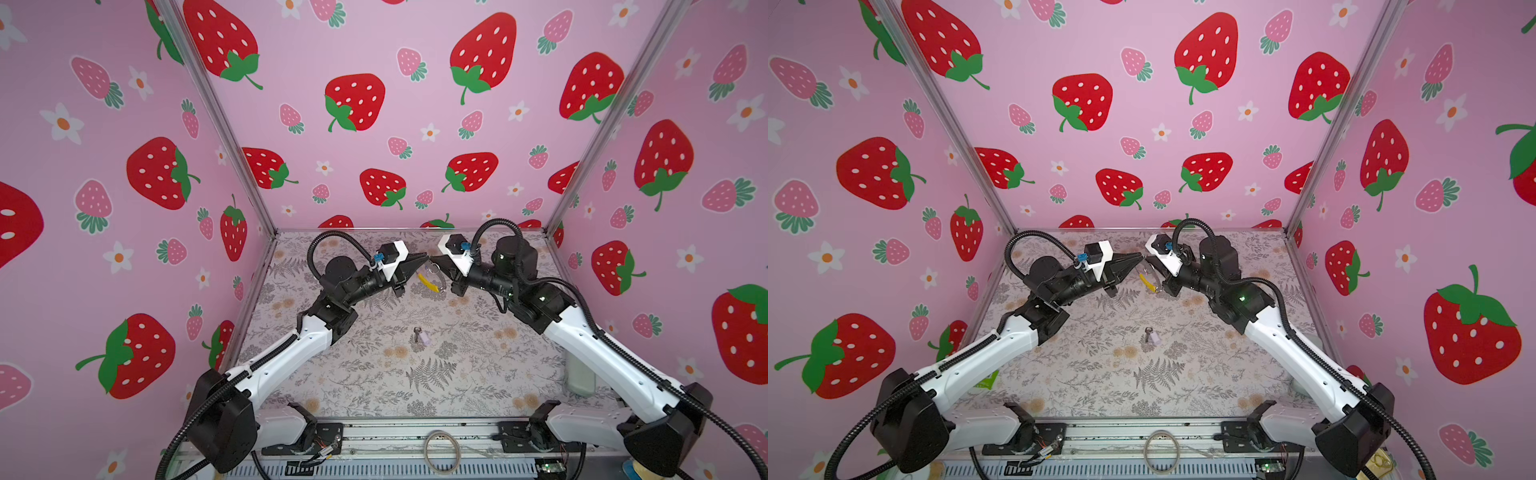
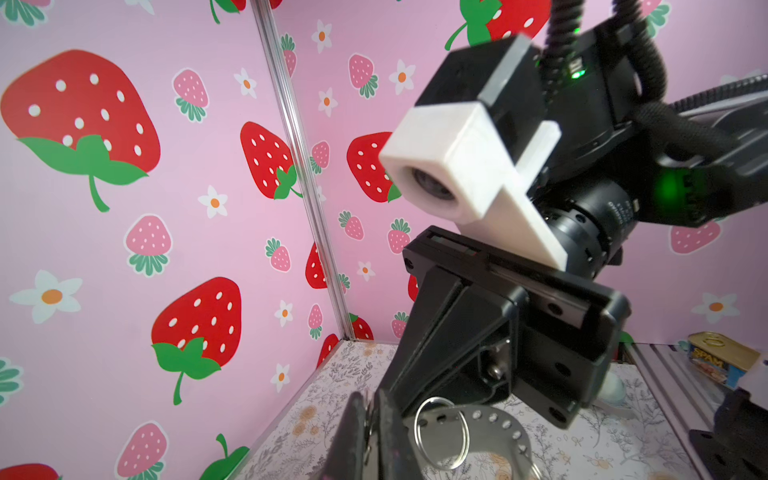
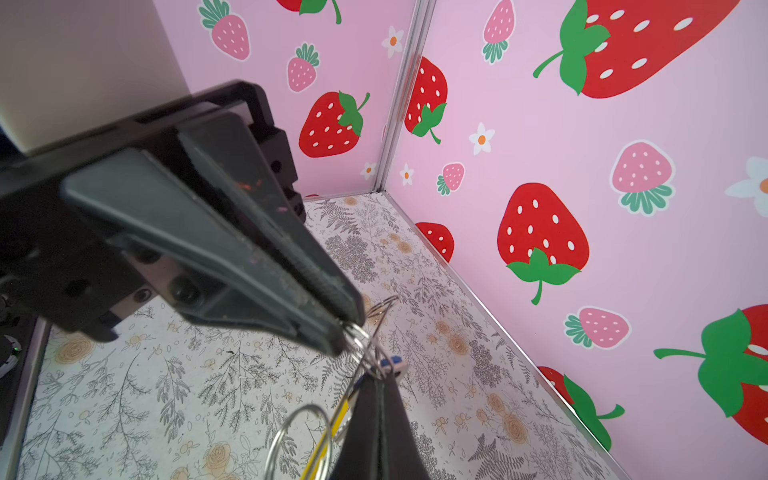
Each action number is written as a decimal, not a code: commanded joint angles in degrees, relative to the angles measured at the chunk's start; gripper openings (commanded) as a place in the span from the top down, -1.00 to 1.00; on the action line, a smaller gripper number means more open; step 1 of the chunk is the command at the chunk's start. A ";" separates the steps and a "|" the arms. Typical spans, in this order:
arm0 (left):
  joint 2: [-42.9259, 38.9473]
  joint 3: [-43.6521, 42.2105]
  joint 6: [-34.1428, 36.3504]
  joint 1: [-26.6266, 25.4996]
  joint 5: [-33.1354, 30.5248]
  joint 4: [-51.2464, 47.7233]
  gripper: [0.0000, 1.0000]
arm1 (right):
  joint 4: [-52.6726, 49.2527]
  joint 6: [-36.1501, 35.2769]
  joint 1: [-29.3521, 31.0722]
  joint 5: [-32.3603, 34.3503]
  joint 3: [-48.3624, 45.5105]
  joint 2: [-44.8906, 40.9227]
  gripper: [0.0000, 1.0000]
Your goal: Put the keys on the keyring
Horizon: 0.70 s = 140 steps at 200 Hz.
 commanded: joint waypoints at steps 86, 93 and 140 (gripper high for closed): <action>-0.37 8.17 6.28 0.17 2.43 -17.45 0.53 | 0.44 -2.72 0.42 1.37 1.08 -1.14 1.00; -0.13 8.79 6.51 0.16 2.77 -18.45 0.54 | 0.18 -2.80 0.43 1.48 1.06 -1.05 1.00; 1.04 11.31 6.67 0.43 4.85 -22.18 0.53 | -1.04 -4.13 0.39 2.25 0.98 -0.95 1.00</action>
